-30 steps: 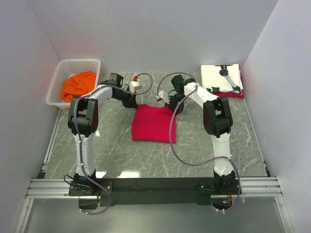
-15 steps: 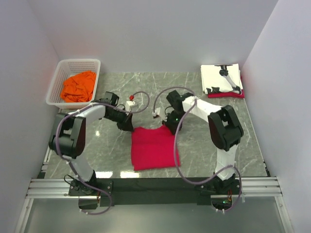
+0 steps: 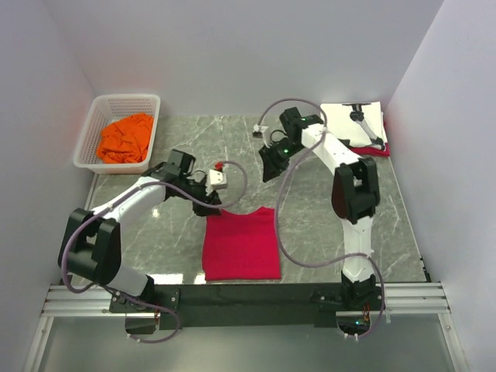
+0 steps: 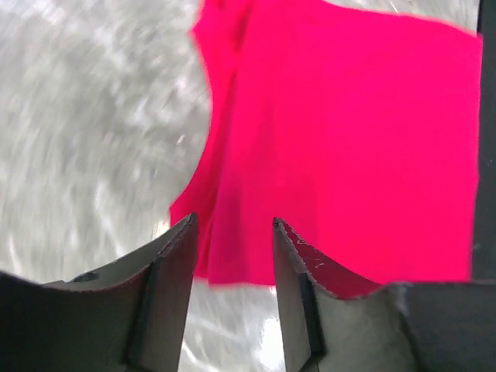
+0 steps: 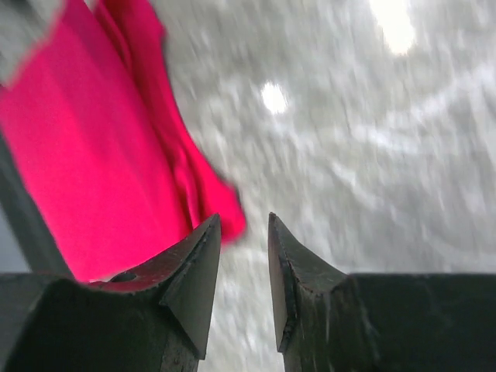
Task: Fold and stack the t-shirts
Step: Fold the tshirt
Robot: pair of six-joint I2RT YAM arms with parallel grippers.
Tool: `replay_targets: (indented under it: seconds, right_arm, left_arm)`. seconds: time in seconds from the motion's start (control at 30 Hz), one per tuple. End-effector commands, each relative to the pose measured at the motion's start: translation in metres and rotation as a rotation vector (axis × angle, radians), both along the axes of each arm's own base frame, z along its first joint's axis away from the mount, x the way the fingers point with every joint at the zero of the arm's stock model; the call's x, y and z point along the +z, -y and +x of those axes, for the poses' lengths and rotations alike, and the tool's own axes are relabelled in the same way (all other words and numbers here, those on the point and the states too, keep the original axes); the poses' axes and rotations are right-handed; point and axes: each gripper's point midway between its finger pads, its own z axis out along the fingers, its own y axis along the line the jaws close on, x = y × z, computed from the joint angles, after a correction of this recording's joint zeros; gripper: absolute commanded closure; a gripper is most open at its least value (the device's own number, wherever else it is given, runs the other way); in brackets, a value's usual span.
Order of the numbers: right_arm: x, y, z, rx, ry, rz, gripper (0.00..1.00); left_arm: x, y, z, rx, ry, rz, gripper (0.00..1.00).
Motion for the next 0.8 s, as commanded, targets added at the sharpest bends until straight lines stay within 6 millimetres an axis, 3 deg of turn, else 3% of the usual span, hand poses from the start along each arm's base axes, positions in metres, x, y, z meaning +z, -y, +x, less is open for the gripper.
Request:
replay_targets:
  seconds: [0.0,0.03,0.13,0.27,0.6,0.77]
  right_arm:
    - [-0.006,-0.039,-0.019,-0.006,-0.235,0.105,0.61]
    - [-0.005,-0.049,-0.017,0.001,-0.240,0.122,0.62]
    - [-0.024,-0.062,-0.018,0.002,-0.282,0.117,0.62]
    - [-0.049,-0.074,-0.034,0.037,-0.348,0.106,0.61]
    - [-0.086,-0.080,-0.062,0.044,-0.461,0.074,0.59]
    - [-0.102,-0.081,-0.067,0.022,-0.534,0.055,0.66]
  left_arm:
    - [0.005,0.027,0.009,-0.147,0.165,0.003,0.51]
    - [0.002,0.039,0.009,-0.180,0.183,0.002,0.51]
    - [-0.009,0.056,0.010,-0.226,0.210,0.029,0.50]
    - [-0.021,0.071,0.009,-0.272,0.223,0.054,0.51]
    - [-0.048,0.086,0.003,-0.325,0.162,0.098,0.56]
    - [-0.053,0.092,-0.002,-0.355,0.130,0.103,0.61]
